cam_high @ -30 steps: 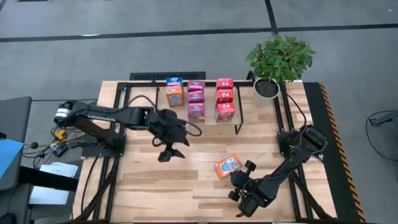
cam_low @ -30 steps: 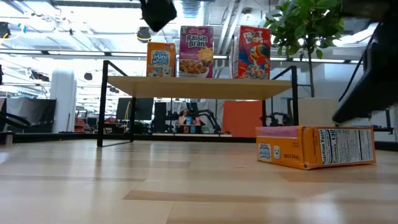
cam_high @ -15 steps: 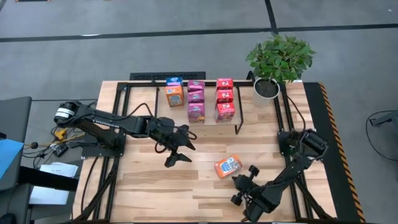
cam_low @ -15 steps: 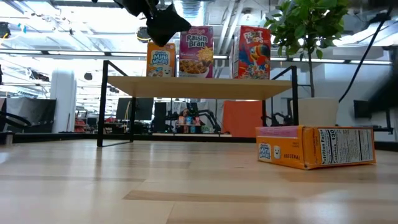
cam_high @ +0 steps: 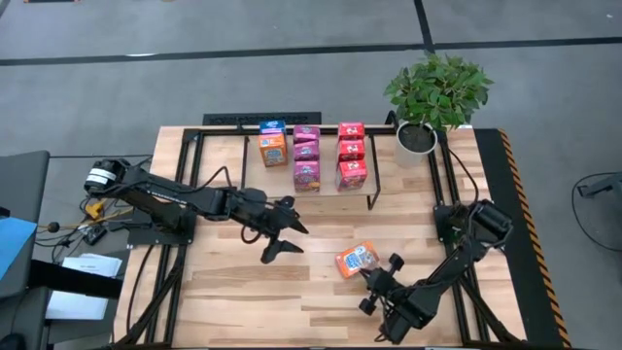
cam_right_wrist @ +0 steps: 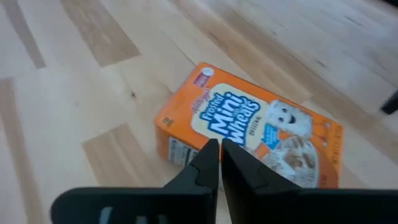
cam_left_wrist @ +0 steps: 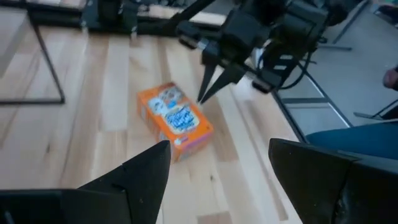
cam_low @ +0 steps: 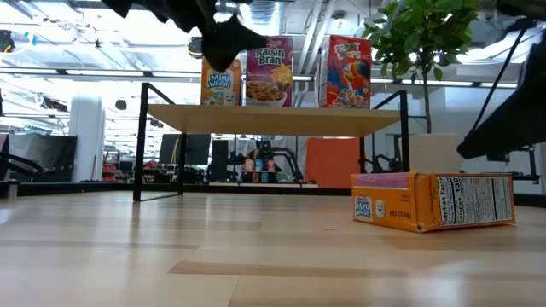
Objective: Stack cereal on shelf
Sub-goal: Put the orange cereal box on the shelf aligned with the other orange cereal box
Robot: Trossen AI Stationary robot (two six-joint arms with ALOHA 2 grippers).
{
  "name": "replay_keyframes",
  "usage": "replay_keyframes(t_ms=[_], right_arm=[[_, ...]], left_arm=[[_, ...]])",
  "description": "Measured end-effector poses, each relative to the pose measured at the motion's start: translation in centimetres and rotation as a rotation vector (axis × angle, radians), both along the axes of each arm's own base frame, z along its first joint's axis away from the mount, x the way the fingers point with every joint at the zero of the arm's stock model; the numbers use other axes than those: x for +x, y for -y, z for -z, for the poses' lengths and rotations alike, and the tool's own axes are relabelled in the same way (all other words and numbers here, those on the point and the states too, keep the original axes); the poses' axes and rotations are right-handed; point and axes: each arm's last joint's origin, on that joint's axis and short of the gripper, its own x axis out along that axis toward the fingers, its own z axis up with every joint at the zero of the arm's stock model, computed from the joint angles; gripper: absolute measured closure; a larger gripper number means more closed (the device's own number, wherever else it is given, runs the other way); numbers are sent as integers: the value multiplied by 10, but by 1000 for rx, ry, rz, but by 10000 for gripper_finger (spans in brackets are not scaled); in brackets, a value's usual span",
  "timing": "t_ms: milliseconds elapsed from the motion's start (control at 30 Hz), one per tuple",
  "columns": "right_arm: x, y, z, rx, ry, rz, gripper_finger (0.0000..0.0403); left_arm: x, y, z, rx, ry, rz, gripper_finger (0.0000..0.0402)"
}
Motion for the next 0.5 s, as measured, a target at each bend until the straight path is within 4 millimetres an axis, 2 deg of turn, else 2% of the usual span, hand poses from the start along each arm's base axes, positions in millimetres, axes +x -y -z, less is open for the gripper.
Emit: replay_keyframes(t_ms=[333, 500], right_arm=[[-5, -3, 0, -21, -14, -26, 389], [-5, 4, 6, -46, 2, -15, 378]], left_arm=[[-4, 4, 9, -39, 45, -28, 140], [-6, 6, 14, -51, 70, -32, 140]])
